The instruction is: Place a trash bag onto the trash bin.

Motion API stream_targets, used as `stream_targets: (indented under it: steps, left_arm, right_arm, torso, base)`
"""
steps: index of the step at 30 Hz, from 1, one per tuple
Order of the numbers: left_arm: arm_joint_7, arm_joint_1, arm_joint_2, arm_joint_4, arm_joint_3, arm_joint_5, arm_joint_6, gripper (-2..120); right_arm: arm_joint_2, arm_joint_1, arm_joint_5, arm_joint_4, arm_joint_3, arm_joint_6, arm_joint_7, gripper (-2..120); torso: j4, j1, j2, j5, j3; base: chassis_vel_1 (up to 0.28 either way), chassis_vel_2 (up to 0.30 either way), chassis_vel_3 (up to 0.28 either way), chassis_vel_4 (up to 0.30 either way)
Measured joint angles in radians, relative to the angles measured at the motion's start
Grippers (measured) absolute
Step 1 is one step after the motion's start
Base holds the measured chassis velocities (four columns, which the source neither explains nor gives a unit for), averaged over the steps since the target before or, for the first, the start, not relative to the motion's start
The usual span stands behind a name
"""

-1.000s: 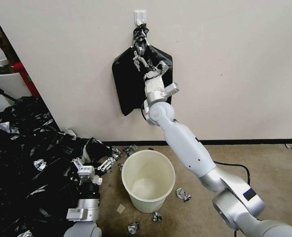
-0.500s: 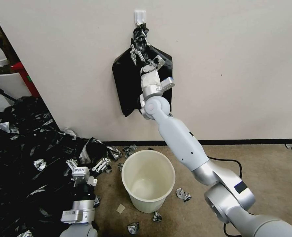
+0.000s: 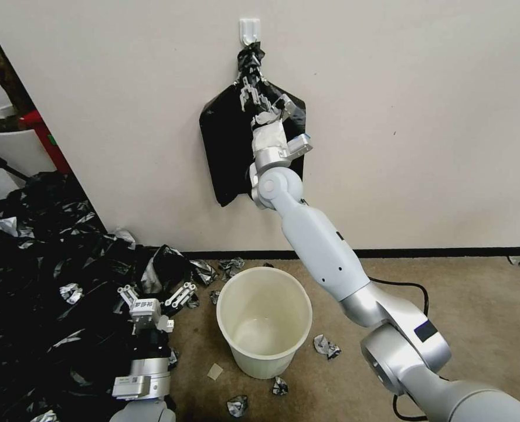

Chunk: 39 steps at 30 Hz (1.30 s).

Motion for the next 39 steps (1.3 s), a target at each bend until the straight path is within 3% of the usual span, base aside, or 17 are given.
stream_targets:
  steps: [1, 3, 12, 15, 19, 24, 25, 27, 29, 39]
  left_arm:
    - [0.000, 0.000, 0.000, 0.000, 0.000, 0.000, 0.000, 100]
    - [-0.002, -0.001, 0.003, 0.005, 0.000, 0.001, 0.000, 100]
    - [-0.010, -0.002, 0.010, 0.017, -0.004, 0.004, -0.002, 100]
    - [-0.034, -0.003, 0.017, 0.025, -0.006, 0.010, -0.002, 100]
    - [-0.040, -0.005, 0.020, 0.030, -0.008, 0.011, -0.002, 100]
    - [-0.046, -0.006, 0.023, 0.039, -0.008, 0.014, -0.002, 100]
    - [-0.049, -0.008, 0.024, 0.044, -0.009, 0.016, -0.002, 100]
    - [-0.050, -0.009, 0.024, 0.045, -0.009, 0.016, -0.002, 100]
    - [-0.056, -0.014, 0.025, 0.054, -0.011, 0.018, -0.001, 100]
    - [-0.067, -0.030, 0.027, 0.077, -0.017, 0.021, 0.002, 100]
  right_arm:
    - [0.000, 0.000, 0.000, 0.000, 0.000, 0.000, 0.000, 14]
    - [-0.002, -0.003, 0.009, -0.004, 0.002, 0.004, -0.039, 2]
    - [0.003, -0.004, 0.054, -0.049, 0.022, 0.020, -0.195, 0]
    - [-0.012, -0.020, 0.096, -0.067, 0.027, 0.028, -0.351, 0]
    - [-0.024, -0.034, 0.111, -0.067, 0.027, 0.028, -0.412, 0]
    - [-0.050, -0.065, 0.138, -0.060, 0.030, 0.027, -0.556, 0]
    - [-0.065, -0.083, 0.148, -0.054, 0.032, 0.021, -0.624, 0]
    - [-0.068, -0.086, 0.150, -0.052, 0.032, 0.019, -0.634, 0]
    - [-0.091, -0.122, 0.169, -0.031, 0.039, -0.009, -0.742, 0]
    - [-0.144, -0.206, 0.181, -0.001, 0.049, -0.099, -1.025, 0]
  torso:
    - [0.0000, 0.000, 0.000, 0.0000, 0.000]
    - [-0.0001, 0.000, 0.000, 0.0000, 0.000]
    - [0.0000, 0.000, 0.000, 0.0000, 0.000]
    - [0.0000, 0.000, 0.000, 0.0001, 0.000]
    - [0.0000, 0.000, 0.000, 0.0001, 0.000]
    - [0.0000, 0.000, 0.000, 0.0001, 0.000]
    - [0.0000, 0.000, 0.000, 0.0001, 0.000]
    - [0.0000, 0.000, 0.000, 0.0001, 0.000]
    - [-0.0001, 0.000, 0.000, 0.0001, 0.000]
    - [0.0001, 0.000, 0.000, 0.0001, 0.000]
  base:
    - [0.000, 0.000, 0.000, 0.000]
    - [0.000, 0.000, 0.000, 0.000]
    - [0.000, 0.000, 0.000, 0.000]
    - [0.000, 0.000, 0.000, 0.000]
    - [0.000, 0.000, 0.000, 0.000]
    - [0.000, 0.000, 0.000, 0.000]
    - [0.000, 0.000, 0.000, 0.000]
    - [0.000, 0.000, 0.000, 0.000]
    - [0.000, 0.000, 0.000, 0.000]
    - [0.000, 0.000, 0.000, 0.000]
